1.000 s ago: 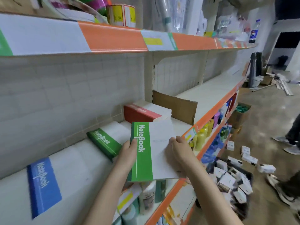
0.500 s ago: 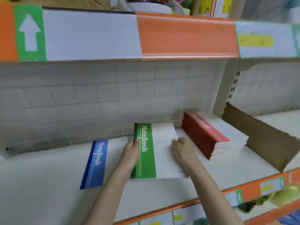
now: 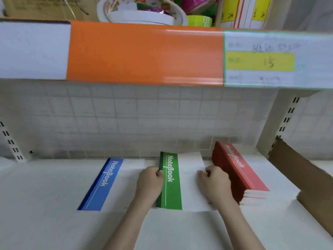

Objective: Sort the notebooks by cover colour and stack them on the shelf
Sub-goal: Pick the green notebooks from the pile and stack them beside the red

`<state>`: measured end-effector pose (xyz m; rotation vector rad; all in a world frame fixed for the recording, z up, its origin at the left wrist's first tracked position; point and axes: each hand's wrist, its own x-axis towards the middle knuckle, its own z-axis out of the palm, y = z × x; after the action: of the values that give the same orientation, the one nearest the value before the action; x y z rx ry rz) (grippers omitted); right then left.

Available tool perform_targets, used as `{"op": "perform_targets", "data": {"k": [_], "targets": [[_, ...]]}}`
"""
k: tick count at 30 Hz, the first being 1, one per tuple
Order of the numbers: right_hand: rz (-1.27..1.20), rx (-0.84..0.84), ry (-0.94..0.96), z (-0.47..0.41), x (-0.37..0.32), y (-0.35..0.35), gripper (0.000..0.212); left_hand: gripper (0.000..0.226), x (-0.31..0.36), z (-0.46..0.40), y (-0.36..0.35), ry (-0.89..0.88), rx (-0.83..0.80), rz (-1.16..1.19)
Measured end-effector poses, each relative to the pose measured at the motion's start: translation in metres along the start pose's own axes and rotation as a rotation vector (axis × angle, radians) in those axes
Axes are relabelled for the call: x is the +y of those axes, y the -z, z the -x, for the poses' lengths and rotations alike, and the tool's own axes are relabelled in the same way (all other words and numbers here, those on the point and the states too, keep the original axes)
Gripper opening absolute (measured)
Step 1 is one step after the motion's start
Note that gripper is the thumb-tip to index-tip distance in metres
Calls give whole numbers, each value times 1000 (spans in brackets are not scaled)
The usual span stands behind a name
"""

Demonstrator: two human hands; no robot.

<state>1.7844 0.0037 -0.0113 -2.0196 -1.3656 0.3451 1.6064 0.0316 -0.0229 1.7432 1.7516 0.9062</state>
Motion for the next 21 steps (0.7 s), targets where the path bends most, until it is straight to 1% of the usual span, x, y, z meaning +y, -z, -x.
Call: {"op": "perform_targets", "data": {"k": [3, 7, 12, 16, 18, 21], "targets": [[13, -21, 24, -12, 4, 1, 29, 37, 3, -2, -9, 8, 57, -34], [8, -29, 49, -22, 6, -2, 23, 34, 7, -7, -15, 27, 97, -104], [36, -51, 86, -22, 10, -7, 22, 32, 10, -6, -20, -10, 149, -218], [43, -66, 124, -19, 9, -10, 23, 30, 8, -8, -22, 2, 181, -275], [-3, -95, 119, -19, 10, -13, 24, 32, 2, -10, -23, 13, 147, -226], [-96, -145, 77, -21, 12, -15, 26, 38, -7, -12, -25, 36, 114, -89]]}}
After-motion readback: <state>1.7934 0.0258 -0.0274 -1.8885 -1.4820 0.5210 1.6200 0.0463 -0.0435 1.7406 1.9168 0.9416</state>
